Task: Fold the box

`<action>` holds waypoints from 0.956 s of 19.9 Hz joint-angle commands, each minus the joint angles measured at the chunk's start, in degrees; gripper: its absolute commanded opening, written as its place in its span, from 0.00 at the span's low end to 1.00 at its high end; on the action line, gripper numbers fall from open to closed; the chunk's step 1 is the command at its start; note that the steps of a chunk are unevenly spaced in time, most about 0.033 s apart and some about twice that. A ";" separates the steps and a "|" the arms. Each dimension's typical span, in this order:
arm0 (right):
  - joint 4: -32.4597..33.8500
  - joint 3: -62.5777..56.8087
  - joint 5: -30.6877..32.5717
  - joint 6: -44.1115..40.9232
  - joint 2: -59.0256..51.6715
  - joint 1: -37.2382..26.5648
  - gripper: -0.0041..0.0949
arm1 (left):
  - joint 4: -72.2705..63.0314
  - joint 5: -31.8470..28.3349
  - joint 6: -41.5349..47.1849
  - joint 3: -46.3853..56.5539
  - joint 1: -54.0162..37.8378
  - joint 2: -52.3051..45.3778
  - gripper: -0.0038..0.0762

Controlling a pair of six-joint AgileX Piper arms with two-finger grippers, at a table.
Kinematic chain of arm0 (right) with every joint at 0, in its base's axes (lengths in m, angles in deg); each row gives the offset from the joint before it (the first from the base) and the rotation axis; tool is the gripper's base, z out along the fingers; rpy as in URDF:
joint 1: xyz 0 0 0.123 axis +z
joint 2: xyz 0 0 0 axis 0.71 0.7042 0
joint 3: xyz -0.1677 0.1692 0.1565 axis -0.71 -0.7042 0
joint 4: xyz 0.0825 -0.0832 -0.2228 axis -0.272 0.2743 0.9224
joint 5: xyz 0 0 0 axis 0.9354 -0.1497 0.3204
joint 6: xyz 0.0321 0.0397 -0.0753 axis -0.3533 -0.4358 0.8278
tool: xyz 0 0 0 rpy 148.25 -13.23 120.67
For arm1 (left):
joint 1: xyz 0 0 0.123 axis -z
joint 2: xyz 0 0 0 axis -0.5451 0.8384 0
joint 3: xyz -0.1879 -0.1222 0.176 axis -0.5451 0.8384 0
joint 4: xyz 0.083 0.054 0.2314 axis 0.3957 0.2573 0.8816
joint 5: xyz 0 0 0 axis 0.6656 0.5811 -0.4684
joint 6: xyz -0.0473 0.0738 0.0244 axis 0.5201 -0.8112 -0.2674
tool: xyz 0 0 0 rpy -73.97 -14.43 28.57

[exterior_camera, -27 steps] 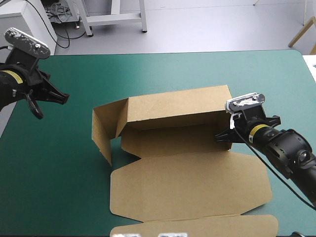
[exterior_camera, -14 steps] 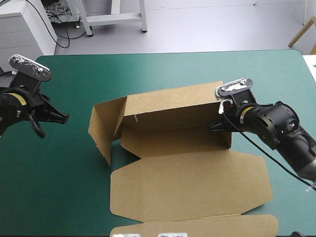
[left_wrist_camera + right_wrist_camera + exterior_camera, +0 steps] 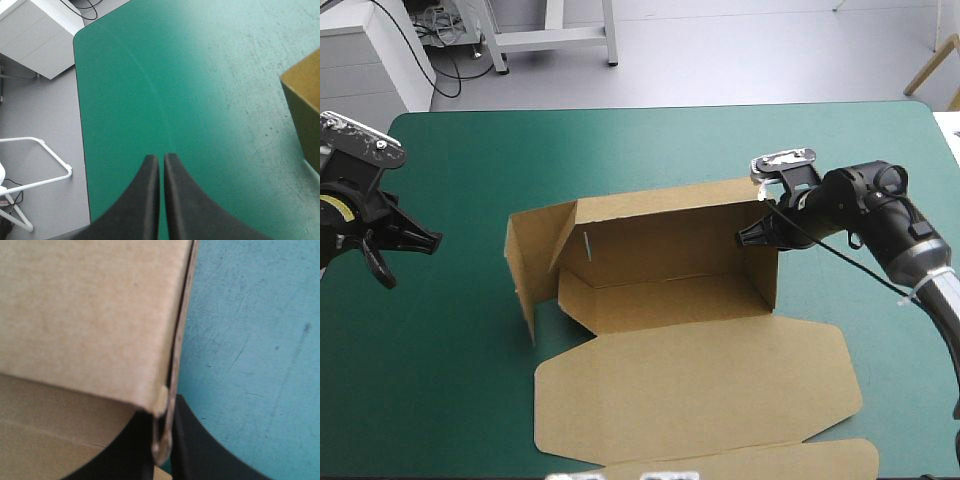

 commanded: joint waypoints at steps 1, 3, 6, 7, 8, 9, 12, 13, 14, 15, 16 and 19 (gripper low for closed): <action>-0.40 4.27 1.66 2.04 1.01 -2.95 0.02 | 0.26 -3.55 0.69 -1.35 -0.05 -1.09 0.06; 0.90 7.57 2.78 2.04 4.77 -3.55 0.02 | 0.26 -3.97 0.69 -1.35 -0.05 -1.09 0.06; -0.28 14.99 3.90 3.18 12.05 -3.55 0.02 | 0.47 -4.05 0.69 -0.98 -0.05 -1.09 0.06; -0.28 16.22 4.02 3.18 13.34 -3.55 0.02 | 0.47 -4.05 0.69 -0.98 -0.05 -1.09 0.06; -0.28 19.05 4.43 3.18 16.31 -3.55 0.04 | 0.47 -4.05 0.69 -0.98 -0.05 -1.09 0.06; -0.28 20.13 4.53 3.32 17.69 -3.55 0.06 | 0.63 -4.05 0.69 -0.98 -0.05 -1.09 0.06; -0.98 25.01 3.91 3.56 21.73 -3.55 0.29 | 0.63 -4.05 0.69 -0.98 -0.05 -1.09 0.06; -1.13 26.04 3.17 3.56 22.12 -3.55 0.40 | 0.76 -4.05 0.69 -0.98 -0.05 -1.09 0.06; -1.24 26.83 2.63 3.70 22.12 -3.55 0.51 | 0.92 -4.05 0.69 -0.98 -0.05 -1.09 0.06; -1.37 27.73 2.77 3.70 21.88 -3.55 0.62 | 1.04 -4.05 0.69 -0.98 -0.05 -1.09 0.06; -1.37 28.84 3.33 3.80 21.25 -3.55 0.70 | 1.33 -4.05 0.85 -0.98 -0.05 -1.09 0.06; 0.13 31.87 5.51 3.94 18.04 -3.55 0.74 | 1.33 -4.05 1.64 -0.98 -0.05 -1.09 0.06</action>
